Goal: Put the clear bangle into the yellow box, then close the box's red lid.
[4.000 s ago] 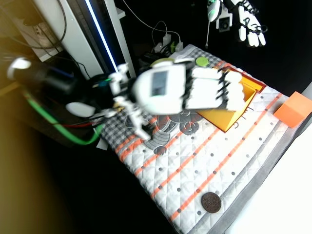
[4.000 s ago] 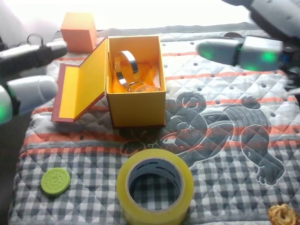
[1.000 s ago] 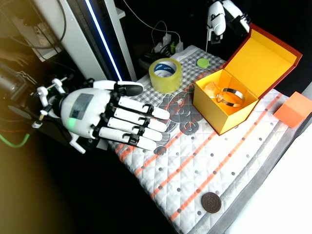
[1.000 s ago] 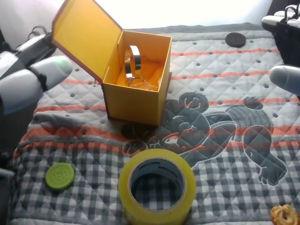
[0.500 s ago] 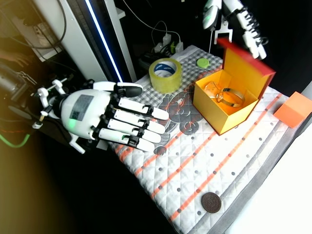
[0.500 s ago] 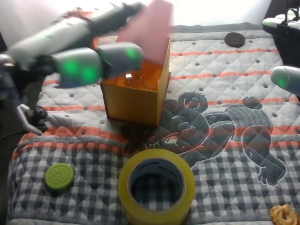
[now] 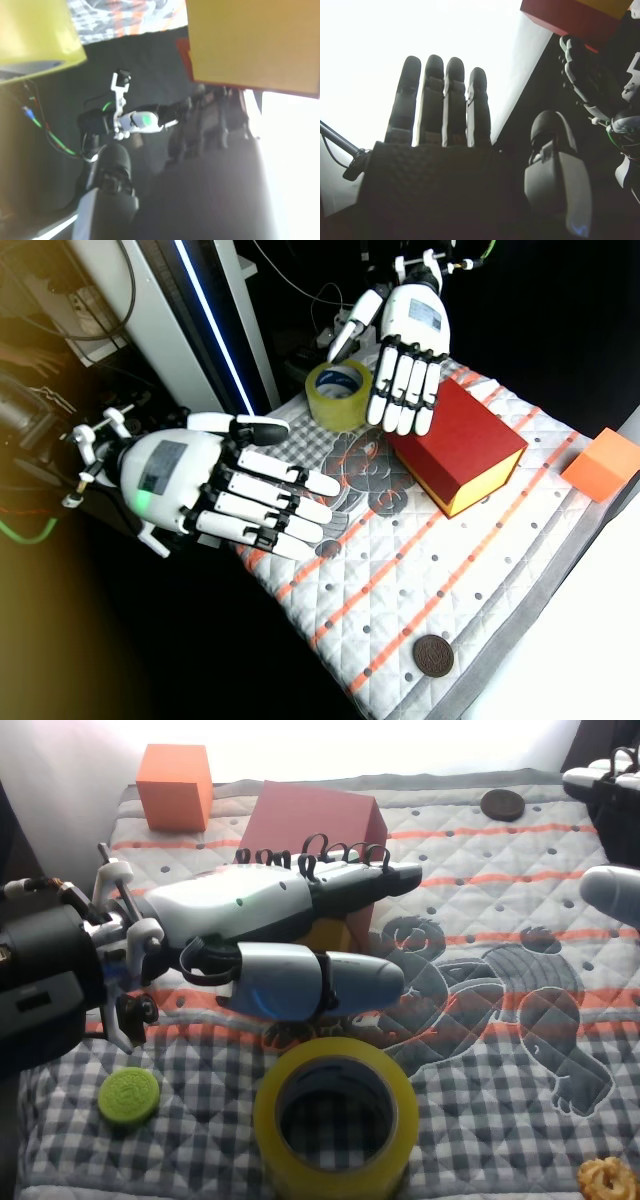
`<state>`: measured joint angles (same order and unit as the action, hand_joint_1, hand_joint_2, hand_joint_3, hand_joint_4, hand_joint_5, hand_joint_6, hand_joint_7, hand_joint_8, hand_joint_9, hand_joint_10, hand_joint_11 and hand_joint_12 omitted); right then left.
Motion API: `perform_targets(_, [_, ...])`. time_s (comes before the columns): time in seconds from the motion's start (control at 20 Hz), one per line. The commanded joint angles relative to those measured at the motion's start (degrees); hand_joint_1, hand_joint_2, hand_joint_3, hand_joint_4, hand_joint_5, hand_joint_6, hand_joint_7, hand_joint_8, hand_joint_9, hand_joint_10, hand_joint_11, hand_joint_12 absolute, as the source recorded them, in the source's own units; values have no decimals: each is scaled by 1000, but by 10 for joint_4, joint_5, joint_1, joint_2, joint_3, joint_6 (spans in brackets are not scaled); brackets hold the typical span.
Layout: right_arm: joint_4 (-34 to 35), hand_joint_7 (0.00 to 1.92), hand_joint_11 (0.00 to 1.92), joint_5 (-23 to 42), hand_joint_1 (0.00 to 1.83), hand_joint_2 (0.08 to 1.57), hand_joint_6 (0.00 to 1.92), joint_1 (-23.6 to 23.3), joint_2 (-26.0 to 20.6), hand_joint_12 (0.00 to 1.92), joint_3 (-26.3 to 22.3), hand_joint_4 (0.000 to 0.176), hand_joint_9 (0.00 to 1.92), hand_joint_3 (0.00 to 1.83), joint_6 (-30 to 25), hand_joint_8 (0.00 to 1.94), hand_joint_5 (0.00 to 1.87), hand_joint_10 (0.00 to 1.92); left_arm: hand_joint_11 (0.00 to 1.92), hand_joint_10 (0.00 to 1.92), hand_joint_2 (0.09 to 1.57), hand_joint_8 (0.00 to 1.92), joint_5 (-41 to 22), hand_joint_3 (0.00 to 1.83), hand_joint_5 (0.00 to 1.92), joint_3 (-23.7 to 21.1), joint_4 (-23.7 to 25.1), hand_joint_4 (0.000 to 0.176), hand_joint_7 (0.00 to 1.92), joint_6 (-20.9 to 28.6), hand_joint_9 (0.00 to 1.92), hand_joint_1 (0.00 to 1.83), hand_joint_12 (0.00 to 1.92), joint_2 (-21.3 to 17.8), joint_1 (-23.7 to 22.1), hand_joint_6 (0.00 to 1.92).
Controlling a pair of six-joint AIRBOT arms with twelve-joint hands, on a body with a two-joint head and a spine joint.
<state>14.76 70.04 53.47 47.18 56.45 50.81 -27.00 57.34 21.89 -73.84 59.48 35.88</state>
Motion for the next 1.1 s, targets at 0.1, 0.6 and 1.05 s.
perform_targets(0.1, [7,421,4,70,0,1222,0,-3,-5,623,2,51,348,1,-6,2,367,4,4,0,1207,3,-32,0,1,-2,-14,0,48,16,56,0,47,1,-2,0])
perform_targets(0.6, [-20,427,156,93,0,1250,2,2,-40,355,-18,35,356,5,-7,0,366,0,107,7,1225,1,-271,0,191,-12,-218,0,226,16,277,0,63,-114,24,2])
perform_targets(1.05, [5,361,92,187,336,1277,4,107,-83,479,-65,0,347,0,-7,5,335,5,0,3,1281,4,-565,3,206,-46,-378,0,222,172,201,0,362,-178,247,5])
